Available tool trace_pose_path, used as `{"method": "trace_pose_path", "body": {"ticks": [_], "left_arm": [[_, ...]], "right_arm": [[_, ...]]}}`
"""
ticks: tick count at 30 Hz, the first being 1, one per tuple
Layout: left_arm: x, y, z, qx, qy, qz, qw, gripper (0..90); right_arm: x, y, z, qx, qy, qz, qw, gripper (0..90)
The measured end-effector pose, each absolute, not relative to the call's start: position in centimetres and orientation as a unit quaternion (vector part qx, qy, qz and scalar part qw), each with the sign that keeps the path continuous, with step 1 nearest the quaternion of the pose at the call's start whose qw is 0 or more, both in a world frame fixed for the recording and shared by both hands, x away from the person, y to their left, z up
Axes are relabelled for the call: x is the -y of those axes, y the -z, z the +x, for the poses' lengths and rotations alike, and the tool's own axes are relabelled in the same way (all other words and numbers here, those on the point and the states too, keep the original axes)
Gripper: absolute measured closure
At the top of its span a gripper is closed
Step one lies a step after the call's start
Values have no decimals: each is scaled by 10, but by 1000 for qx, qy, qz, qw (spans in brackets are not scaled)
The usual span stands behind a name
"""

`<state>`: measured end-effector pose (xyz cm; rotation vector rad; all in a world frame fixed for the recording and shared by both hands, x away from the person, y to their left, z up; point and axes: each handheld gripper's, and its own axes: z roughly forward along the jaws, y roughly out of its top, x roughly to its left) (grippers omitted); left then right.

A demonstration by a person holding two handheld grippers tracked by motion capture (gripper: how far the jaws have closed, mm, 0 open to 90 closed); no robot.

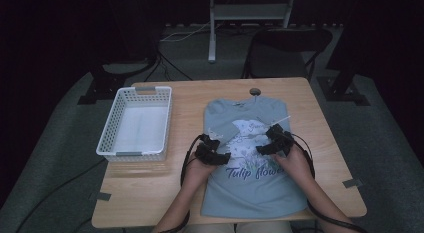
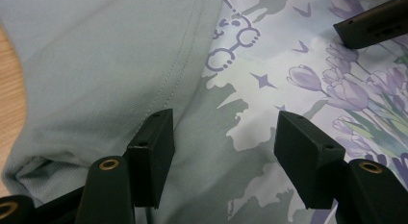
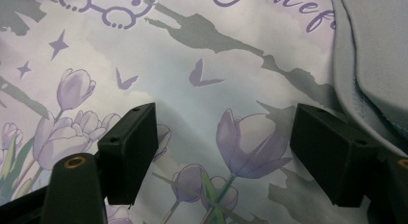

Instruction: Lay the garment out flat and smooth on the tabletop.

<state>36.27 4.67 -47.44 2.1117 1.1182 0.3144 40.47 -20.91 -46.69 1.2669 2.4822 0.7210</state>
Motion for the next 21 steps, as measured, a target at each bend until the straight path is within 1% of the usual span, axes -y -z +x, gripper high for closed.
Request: {"method": "trace_pose_path", "body": {"ticks": [3, 4, 5, 6, 11, 14, 17, 21], "left_arm": [[-48, 475, 359, -435, -121, 816, 361, 408], [-48, 475, 357, -435, -121, 816, 361, 408], [-48, 475, 356, -435, -120, 816, 362, 408], [-49, 475, 355, -435, -120, 816, 362, 408], [-49, 475, 351, -432, -119, 817, 364, 407], [-49, 475, 350, -429, -113, 817, 369, 373], [-50, 473, 348, -427, -111, 816, 374, 318], [-51, 472, 343, -422, -108, 818, 375, 251]], "right_arm": [[207, 465, 406, -861, -235, 434, 122, 239], [206, 465, 406, -864, -233, 431, 118, 202], [205, 465, 406, -868, -233, 425, 109, 140], [203, 467, 404, -876, -228, 411, 111, 130], [202, 467, 397, -876, -229, 410, 110, 128], [203, 467, 395, -878, -229, 407, 109, 135], [201, 463, 396, -884, -218, 401, 103, 176], [204, 450, 398, -882, -229, 400, 102, 179]]}}
